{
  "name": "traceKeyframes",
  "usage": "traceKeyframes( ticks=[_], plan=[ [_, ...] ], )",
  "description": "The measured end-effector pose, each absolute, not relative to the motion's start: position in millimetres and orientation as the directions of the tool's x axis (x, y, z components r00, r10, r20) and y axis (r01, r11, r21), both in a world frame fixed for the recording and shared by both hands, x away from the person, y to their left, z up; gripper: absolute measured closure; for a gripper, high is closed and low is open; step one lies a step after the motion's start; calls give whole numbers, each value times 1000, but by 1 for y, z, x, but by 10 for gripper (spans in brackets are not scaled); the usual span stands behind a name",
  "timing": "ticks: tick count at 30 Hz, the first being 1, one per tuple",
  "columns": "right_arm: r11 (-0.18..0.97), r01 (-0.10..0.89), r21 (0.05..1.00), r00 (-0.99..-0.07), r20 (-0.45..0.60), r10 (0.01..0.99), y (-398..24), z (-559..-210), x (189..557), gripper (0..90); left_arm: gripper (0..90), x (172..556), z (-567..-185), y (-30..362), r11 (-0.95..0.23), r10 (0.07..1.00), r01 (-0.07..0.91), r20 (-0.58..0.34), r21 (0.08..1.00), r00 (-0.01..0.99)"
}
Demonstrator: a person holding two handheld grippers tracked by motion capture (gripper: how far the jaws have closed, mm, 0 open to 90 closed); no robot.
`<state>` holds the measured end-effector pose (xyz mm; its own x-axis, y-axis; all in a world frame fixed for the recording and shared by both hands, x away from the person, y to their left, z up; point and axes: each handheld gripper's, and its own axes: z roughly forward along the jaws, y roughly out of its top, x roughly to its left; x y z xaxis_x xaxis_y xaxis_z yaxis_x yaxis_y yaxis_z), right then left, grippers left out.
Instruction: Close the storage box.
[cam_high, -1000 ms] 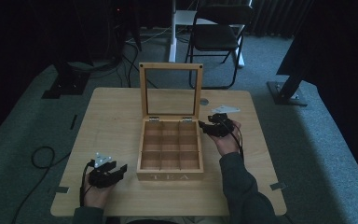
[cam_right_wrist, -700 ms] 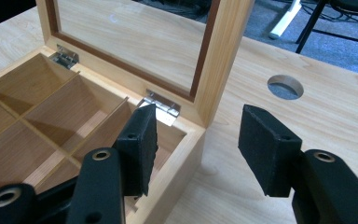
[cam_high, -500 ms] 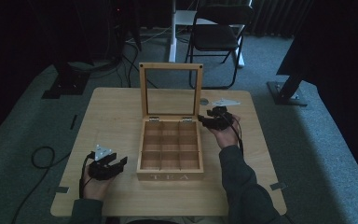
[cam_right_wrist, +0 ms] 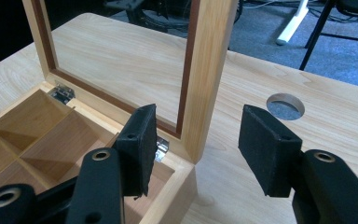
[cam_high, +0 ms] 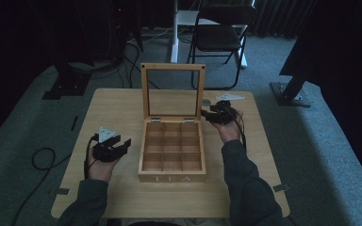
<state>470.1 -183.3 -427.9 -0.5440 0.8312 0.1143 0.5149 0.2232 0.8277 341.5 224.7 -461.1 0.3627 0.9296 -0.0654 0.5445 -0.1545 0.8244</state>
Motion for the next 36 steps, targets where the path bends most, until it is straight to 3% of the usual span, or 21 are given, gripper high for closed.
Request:
traceKeyframes(
  ticks=[19, 25, 36],
  plan=[
    [231, 524, 820, -559, 126, 820, -173, -423, 490, 402, 498, 411, -438, 205, -197, 929, 519, -12, 832, 371],
    [221, 533, 817, -553, 138, 822, -167, -426, 500, 397, 477, 435, -438, 195, -180, 931, 537, -34, 824, 365],
    [200, 532, 822, -563, 167, 810, -163, -424, 519, 423, 464, 448, -436, 172, -185, 921, 541, -47, 820, 386]
  ],
)
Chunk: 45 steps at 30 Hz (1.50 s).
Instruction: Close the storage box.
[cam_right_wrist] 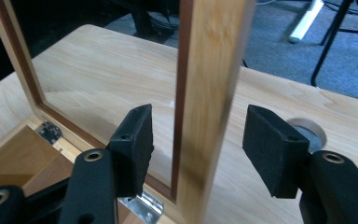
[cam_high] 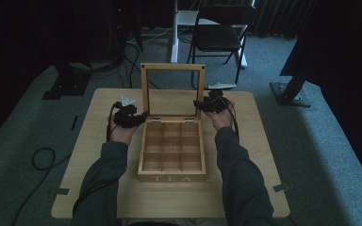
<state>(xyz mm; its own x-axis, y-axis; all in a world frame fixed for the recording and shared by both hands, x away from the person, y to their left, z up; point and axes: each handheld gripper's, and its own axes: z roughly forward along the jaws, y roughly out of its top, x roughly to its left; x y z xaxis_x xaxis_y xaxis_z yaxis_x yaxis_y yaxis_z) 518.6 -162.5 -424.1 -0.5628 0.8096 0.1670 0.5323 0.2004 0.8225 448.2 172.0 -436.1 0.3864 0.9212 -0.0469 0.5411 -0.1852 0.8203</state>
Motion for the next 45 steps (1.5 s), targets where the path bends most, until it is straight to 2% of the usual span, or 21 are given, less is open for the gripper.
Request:
traceKeyframes(
  ticks=[10, 14, 22, 35, 45],
  plan=[
    [209, 487, 848, -599, 150, 787, -156, -412, 523, 448, 464, 451, -430, 170, -204, 921, 544, -29, 814, 388],
    [209, 472, 856, -584, 126, 802, -157, -412, 520, 515, 464, 454, -429, 171, -189, 926, 555, -40, 810, 374],
    [197, 456, 868, -582, 124, 803, -159, -411, 513, 558, 460, 459, -424, 168, -186, 926, 541, -38, 820, 375],
    [233, 393, 889, -595, 53, 802, -159, -409, 492, 562, 462, 458, -408, 162, -177, 923, 484, -26, 857, 384],
    [221, 356, 908, -603, 42, 797, -162, -411, 471, 578, 645, 447, -398, 165, -198, 918, 468, -4, 862, 396]
  ],
)
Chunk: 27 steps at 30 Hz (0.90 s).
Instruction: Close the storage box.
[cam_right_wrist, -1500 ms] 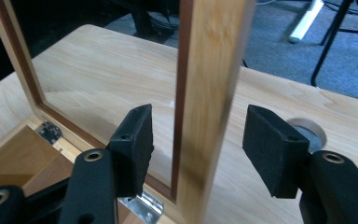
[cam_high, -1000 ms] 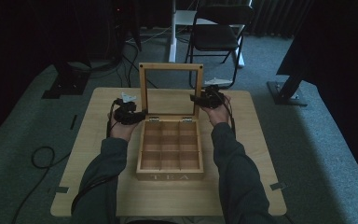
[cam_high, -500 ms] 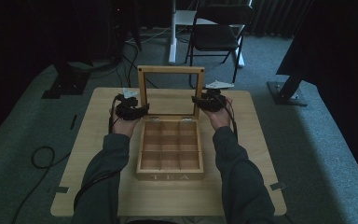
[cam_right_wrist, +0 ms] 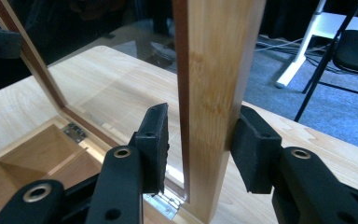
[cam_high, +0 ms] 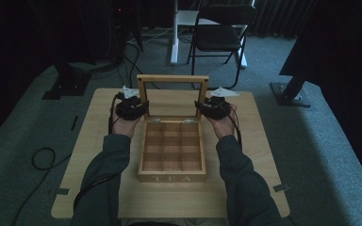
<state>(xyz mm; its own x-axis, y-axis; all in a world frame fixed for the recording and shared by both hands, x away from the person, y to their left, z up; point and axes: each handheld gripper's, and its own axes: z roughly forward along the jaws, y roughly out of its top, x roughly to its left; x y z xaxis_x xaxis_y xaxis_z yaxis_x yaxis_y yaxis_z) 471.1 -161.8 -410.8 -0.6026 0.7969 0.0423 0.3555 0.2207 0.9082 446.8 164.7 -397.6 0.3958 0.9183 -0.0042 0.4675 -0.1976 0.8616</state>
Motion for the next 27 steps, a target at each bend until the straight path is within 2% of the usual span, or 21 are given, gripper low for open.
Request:
traceKeyframes(
  ticks=[8, 15, 27],
  plan=[
    [183, 350, 919, -581, 60, 811, -170, -408, 455, 592, 647, 440, -398, 167, -210, 909, 462, -3, 862, 417],
    [171, 346, 922, -569, 61, 820, -175, -403, 442, 661, 645, 436, -398, 168, -219, 904, 461, 1, 860, 427],
    [189, 322, 928, -553, 22, 833, -175, -395, 431, 672, 656, 414, -395, 177, -233, 896, 417, 28, 878, 443]
  ],
)
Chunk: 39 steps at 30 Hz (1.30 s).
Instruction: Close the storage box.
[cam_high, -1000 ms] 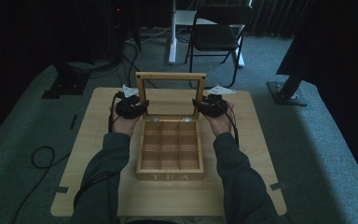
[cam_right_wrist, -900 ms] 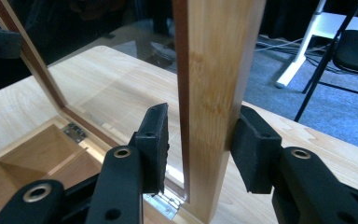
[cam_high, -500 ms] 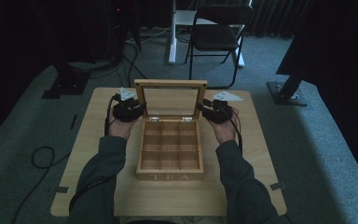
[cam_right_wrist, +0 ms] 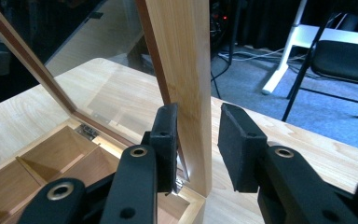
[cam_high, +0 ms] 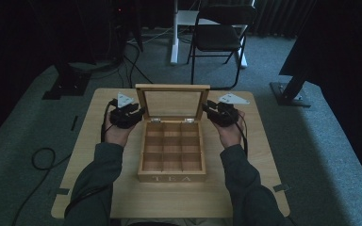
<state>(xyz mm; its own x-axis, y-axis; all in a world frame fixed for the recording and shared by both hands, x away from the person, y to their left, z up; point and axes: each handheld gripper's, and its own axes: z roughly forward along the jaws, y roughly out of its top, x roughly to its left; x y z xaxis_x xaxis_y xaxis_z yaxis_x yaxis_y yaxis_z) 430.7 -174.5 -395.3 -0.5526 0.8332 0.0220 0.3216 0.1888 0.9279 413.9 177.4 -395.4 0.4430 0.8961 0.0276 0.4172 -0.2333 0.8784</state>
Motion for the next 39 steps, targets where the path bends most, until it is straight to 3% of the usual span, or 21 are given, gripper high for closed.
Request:
traceKeyframes(
  ticks=[15, 24, 39],
  plan=[
    [186, 329, 926, -560, 33, 828, -174, -395, 420, 706, 754, 399, -383, 175, -230, 899, 379, 47, 896, 436],
    [151, 355, 923, -567, 84, 819, -177, -396, 413, 753, 754, 391, -381, 175, -220, 901, 369, 43, 903, 432],
    [188, 363, 913, -589, 68, 806, -178, -396, 401, 731, 722, 373, -379, 176, -243, 889, 359, 59, 901, 454]
  ],
)
